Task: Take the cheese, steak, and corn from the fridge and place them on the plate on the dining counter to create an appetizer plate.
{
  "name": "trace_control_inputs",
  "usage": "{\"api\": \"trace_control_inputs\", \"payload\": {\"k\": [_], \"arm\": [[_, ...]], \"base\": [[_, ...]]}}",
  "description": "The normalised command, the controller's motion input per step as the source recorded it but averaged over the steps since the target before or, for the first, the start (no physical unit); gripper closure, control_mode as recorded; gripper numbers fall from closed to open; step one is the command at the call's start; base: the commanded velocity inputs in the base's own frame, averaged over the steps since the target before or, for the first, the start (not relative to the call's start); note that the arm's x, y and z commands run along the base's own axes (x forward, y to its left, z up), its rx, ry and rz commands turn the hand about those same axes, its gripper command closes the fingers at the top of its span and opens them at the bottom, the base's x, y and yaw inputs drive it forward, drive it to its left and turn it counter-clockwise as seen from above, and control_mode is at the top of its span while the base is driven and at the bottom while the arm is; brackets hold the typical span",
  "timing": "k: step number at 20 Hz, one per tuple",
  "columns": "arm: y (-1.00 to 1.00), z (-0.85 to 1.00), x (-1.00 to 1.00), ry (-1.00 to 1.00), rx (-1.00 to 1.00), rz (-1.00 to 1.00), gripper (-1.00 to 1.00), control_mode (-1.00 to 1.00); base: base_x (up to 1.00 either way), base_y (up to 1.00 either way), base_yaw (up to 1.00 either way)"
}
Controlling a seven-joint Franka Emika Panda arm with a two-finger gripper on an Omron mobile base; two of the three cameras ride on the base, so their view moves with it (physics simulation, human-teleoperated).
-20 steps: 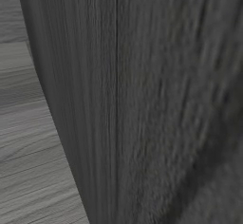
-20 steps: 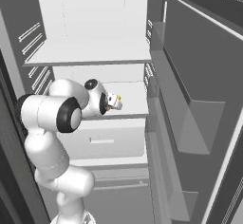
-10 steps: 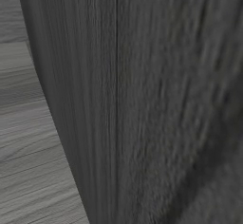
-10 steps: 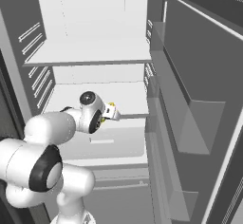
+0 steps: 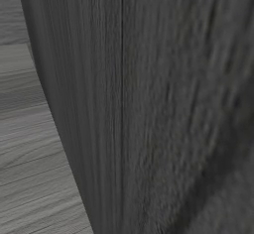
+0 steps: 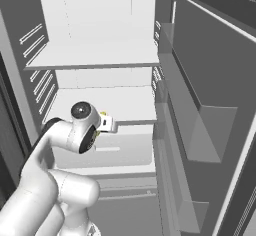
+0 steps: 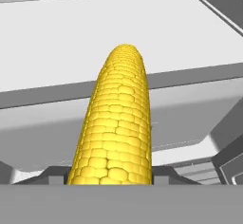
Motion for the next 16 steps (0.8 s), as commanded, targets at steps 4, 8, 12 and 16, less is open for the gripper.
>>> {"api": "trace_control_inputs", "payload": {"k": [4,8,12,16], "arm": [[0.00,0.71,-0.92,0.00,-0.02,0.00,1.00,-1.00],[0.00,0.74,-0.94,0.00,-0.04,0.00,1.00,-1.00],[0.00,0.90,-0.66,0.00,-0.01,0.00,1.00,-1.00],[0.05,0.35,-0.65,0.00,-0.03,0.01,1.00,-1.00]], "base": [[0.00,0.00,0.00],[0.00,0.00,0.00],[0.00,0.00,0.00],[0.00,0.00,0.00]]}}
